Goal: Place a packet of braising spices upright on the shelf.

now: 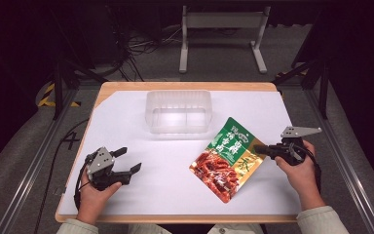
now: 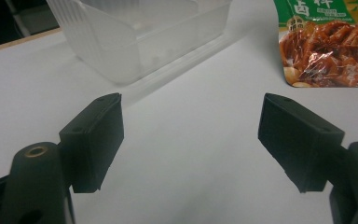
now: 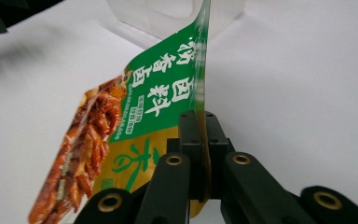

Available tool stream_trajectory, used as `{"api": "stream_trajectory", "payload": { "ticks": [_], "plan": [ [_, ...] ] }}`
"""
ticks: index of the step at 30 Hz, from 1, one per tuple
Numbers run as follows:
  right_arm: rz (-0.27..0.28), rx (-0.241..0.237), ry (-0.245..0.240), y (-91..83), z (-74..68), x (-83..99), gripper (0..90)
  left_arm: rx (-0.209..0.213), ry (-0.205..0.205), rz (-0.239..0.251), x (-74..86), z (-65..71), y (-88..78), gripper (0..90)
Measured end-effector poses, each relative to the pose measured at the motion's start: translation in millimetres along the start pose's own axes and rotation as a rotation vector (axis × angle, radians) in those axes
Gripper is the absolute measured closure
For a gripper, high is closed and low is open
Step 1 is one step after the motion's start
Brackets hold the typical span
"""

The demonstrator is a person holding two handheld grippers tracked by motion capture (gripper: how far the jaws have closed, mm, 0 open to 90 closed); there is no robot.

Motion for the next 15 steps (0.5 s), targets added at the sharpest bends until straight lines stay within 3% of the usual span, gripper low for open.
{"api": "stream_trajectory", "payload": {
  "ticks": [7,15],
  "plan": [
    [0.081,-0.118,0.03,-20.7,-16.0,-18.3,90.0,0.01,0.0,-0.005,0.0,1.4,1.0,22.9],
    [0.123,-0.168,-0.007,-34.2,-39.1,-34.5,90.0,0.009,-0.002,-0.005,0.1,1.2,1.0,22.9]
  ]
}}
Point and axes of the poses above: each handheld gripper's, and its own axes: y roughly forward along the jaws, x roughly out of its underside, z roughly to its right, the point moved 7 cm from there along y, roughly forward along the jaws, and after that the axes turned 8 degrees about x, right-handed, at the moved point
